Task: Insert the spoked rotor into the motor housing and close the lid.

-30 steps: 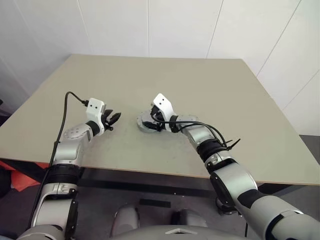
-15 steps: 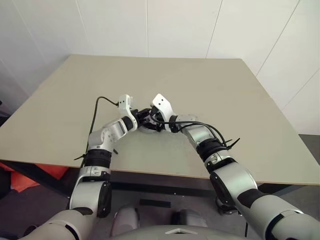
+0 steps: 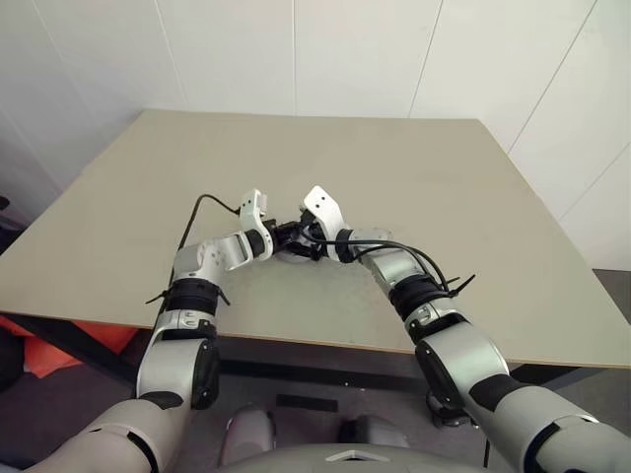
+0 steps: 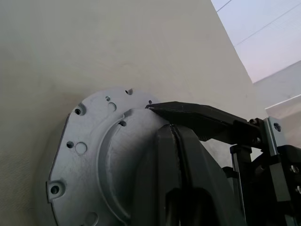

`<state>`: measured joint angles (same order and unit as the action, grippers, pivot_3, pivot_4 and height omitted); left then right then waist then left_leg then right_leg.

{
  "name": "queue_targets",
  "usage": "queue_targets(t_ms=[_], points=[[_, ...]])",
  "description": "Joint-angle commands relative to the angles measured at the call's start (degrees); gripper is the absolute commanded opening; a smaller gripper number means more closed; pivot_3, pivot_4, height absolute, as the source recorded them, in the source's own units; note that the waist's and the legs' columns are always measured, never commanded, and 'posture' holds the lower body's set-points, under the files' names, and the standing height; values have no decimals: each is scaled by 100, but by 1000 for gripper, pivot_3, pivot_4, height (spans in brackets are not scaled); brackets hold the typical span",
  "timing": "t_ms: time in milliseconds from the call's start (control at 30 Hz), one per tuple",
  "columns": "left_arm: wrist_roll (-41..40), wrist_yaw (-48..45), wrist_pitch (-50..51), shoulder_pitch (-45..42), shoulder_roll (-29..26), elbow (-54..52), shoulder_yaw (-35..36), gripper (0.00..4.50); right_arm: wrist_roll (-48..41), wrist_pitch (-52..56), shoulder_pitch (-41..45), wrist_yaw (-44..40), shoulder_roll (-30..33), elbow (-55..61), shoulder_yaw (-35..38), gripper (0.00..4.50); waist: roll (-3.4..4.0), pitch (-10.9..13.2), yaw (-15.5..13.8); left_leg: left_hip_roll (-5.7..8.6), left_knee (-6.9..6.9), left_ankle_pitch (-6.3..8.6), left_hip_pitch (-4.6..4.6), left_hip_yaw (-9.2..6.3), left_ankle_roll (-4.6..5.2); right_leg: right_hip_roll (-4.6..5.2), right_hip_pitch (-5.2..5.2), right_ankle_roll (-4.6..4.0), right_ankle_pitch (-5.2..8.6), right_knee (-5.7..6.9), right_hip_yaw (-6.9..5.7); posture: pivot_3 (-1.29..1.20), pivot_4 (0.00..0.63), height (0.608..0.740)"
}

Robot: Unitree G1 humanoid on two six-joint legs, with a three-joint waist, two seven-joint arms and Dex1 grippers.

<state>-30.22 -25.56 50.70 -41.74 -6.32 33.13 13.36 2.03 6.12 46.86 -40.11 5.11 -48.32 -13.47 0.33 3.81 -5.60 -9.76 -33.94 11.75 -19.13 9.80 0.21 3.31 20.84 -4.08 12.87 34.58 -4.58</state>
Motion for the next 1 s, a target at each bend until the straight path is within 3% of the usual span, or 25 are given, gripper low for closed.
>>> queue_targets(t_ms=[33, 300, 333, 433, 700, 1000], points=[[62, 240, 377, 89, -73, 168, 27, 46, 175, 201, -47, 248, 197, -52, 53, 3120, 0, 0, 0, 0, 3, 0, 0, 0, 0, 0, 0, 0, 0, -2, 0, 0, 0, 740], [86, 430, 340, 87, -94, 217, 120, 46, 5, 243, -3, 152, 165, -37, 177, 3120, 2, -2, -5, 8, 99, -2, 3, 3, -3, -2, -2, 1, 0, -78, -7, 0, 0, 740], [99, 445, 330, 94, -80, 213, 106, 0, -4, 242, -1, 111, 171, -18, 166, 3838, 3, -2, -6, 8, 100, -3, 2, 3, -4, -2, -2, 2, -1, -78, -7, 0, 0, 740], [109, 462, 323, 104, -70, 204, 87, 0, 5, 217, -14, 89, 180, 138, 153, 4455, 2, -2, -8, 8, 100, -4, 2, 6, -4, -1, -7, 2, -1, -85, -7, 0, 0, 740], [-46, 495, 470, 31, -103, 311, 288, 0, -126, 477, -145, -483, 415, 1246, 94, 4455, 2, -2, -19, 5, 101, -6, -19, 8, -4, -2, 3, 2, -2, -87, -7, 0, 0, 740], [-277, 422, 756, -83, -131, 388, 495, 0, 74, 679, -354, -1176, 1273, 2880, -287, 4455, 1, -2, -16, 7, 97, 2, -81, 9, 20, -4, 43, -23, -10, -87, -6, 0, 0, 740]])
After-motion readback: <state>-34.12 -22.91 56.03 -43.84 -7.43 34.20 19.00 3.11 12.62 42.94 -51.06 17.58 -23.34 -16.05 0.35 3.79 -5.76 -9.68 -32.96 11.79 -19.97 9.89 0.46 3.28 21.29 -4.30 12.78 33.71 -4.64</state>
